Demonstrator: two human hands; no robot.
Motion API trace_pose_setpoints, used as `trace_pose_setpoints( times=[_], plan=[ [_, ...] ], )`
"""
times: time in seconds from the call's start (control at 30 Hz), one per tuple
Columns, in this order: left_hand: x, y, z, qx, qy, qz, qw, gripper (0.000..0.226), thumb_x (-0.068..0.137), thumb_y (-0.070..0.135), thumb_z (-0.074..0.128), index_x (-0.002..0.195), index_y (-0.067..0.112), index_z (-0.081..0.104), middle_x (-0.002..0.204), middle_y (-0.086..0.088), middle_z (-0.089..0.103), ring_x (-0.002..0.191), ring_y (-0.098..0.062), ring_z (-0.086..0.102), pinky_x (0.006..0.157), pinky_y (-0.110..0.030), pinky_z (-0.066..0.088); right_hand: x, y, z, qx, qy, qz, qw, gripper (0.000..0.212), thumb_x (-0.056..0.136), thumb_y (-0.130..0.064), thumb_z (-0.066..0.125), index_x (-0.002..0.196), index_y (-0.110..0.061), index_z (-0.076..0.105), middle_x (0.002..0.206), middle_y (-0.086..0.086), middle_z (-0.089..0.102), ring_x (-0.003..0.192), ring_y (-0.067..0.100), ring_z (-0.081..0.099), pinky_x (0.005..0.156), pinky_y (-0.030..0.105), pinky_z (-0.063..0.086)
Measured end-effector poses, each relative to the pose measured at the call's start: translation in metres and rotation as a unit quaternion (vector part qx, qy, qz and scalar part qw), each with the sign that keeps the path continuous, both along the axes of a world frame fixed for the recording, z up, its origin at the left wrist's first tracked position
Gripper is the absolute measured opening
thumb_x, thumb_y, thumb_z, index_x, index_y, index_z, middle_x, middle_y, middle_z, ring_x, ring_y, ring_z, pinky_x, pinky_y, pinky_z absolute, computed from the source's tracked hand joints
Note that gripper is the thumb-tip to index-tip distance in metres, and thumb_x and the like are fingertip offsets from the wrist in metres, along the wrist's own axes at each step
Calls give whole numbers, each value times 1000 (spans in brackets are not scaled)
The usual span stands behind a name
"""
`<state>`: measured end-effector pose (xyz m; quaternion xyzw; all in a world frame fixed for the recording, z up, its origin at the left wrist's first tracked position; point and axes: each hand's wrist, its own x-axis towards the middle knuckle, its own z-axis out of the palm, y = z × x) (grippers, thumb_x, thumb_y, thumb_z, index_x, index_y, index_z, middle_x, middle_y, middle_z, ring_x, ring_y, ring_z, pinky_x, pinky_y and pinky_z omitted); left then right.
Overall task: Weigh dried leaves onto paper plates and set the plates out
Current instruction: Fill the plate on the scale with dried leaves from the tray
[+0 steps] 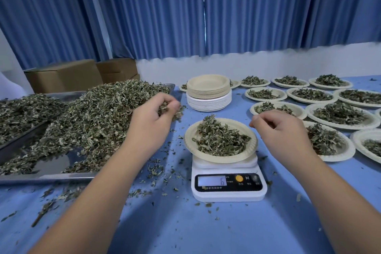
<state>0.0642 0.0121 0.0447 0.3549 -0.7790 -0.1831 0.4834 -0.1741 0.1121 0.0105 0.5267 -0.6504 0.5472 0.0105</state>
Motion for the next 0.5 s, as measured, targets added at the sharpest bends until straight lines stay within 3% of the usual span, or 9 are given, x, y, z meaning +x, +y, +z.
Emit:
trace_pose_setpoints(
  times=[0.13,0.23,0.37,0.5],
  plan=[
    [-39,-1,15,-18,-22,-45,999,18,96,26,57,80,34,58,65,21,59,58,6,50,52,-10,36,-1,-1,-1,7,11,3,1000,26,89,-21,58,66,-18,68,67,-17,59,59,-3,51,52,7,34],
    [-63,-2,19,-36,-115,-65,991,7,96,32,57,92,31,63,85,16,66,74,-1,56,65,-19,43,-2,-2,-1,10,14,1,1000,27,90,-22,58,66,-16,68,69,-19,59,62,-2,51,53,8,34],
    [-72,-9,12,-41,-259,-84,961,35,98,45,47,131,34,53,128,14,59,111,-5,54,93,-27,41,-3,-3,-2,14,16,1,1000,27,90,-23,58,66,-16,69,60,-11,55,59,-1,49,52,9,33],
    [-57,-8,4,-31,-216,-115,969,55,94,60,31,141,35,45,125,19,51,114,1,46,95,-22,34,-4,-2,-1,14,16,6,1000,27,90,-22,58,68,-14,70,59,-9,55,61,-2,51,52,8,33]
  ],
)
